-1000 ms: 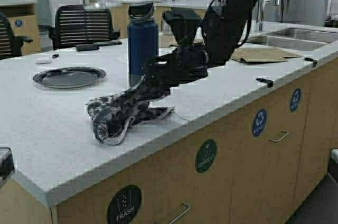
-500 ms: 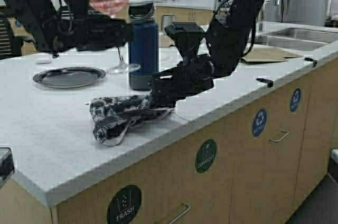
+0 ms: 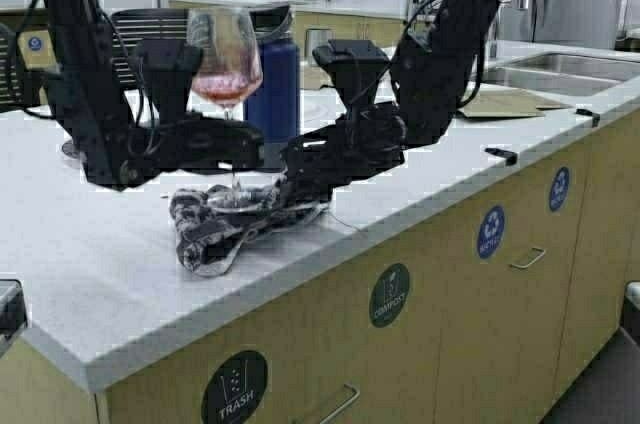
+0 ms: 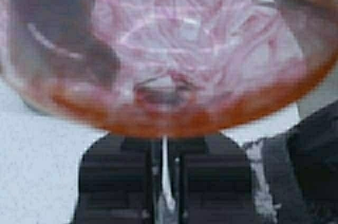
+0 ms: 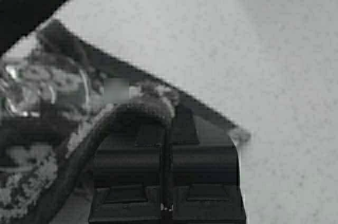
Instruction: Get the cloth and wipe up the spill under the wine glass
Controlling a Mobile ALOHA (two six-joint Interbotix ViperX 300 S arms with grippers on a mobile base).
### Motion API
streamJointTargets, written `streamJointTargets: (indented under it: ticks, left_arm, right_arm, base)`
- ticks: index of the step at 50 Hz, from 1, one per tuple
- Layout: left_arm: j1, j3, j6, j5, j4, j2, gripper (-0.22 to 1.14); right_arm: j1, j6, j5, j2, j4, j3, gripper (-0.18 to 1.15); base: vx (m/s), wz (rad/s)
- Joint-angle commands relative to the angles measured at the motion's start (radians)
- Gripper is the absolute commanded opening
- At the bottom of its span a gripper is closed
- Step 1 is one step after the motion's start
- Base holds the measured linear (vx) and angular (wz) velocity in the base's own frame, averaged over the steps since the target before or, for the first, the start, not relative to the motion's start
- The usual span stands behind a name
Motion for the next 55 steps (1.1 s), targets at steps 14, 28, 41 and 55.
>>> streamJointTargets:
  ticks: [14, 28, 41, 55]
  left_arm:
    - [-0.003, -0.032, 0.006, -0.067, -0.020, 0.078, 0.32]
    - [-0.003, 0.028, 0.017, -0.067, -0.023, -0.054, 0.32]
    - [-0.003, 0.003, 0.017, -0.066, -0.025, -0.018, 0.32]
    - [-0.003, -0.023, 0.015, -0.066, -0.026, 0.049, 0.32]
  right_arm:
    - [-0.009, -0.002, -0.020, -0.034, 0.000, 0.003, 0.06]
    - [-0.158, 0.014, -0.127, -0.146, 0.160, 0.091, 0.06]
    - [-0.250, 0.074, -0.304, -0.258, 0.255, 0.186, 0.06]
    - [-0.255, 0.081, -0.339, -0.268, 0.253, 0.192, 0.06]
  base:
    - [0.00, 0.00]
    - [0.00, 0.00]
    - [0.00, 0.00]
    - [0.00, 0.00]
